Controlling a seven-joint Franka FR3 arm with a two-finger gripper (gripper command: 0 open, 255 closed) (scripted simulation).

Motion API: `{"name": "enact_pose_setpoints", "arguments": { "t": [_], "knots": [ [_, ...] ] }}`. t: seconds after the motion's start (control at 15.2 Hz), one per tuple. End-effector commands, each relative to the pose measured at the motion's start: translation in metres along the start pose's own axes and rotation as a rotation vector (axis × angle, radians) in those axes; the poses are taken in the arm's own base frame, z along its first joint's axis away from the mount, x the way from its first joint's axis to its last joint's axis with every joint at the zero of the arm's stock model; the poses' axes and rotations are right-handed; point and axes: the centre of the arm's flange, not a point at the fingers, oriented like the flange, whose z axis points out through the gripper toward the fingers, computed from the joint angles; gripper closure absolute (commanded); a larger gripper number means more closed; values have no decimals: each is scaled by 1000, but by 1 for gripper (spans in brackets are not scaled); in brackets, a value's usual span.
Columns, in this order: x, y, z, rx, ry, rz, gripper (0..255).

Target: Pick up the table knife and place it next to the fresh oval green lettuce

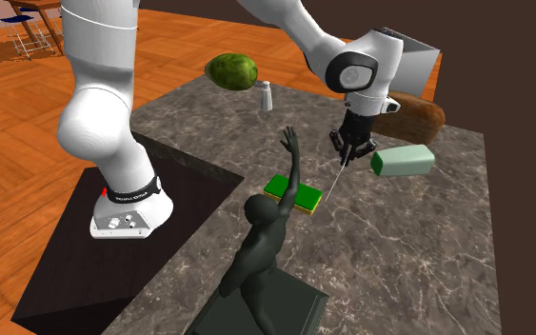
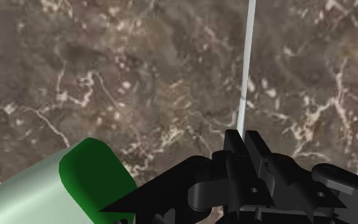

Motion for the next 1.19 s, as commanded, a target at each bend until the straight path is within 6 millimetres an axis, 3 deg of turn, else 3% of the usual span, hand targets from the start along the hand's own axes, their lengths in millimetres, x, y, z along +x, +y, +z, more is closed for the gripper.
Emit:
{"name": "enact_pose_setpoints", "arguments": {
  "t": [0.0,0.13,1.12],
  "knots": [
    [0,0,0,0,0,0,255],
    [0,0,0,0,0,0,255],
    [-7,-3,-79,0,0,0,255]
  ]
}}
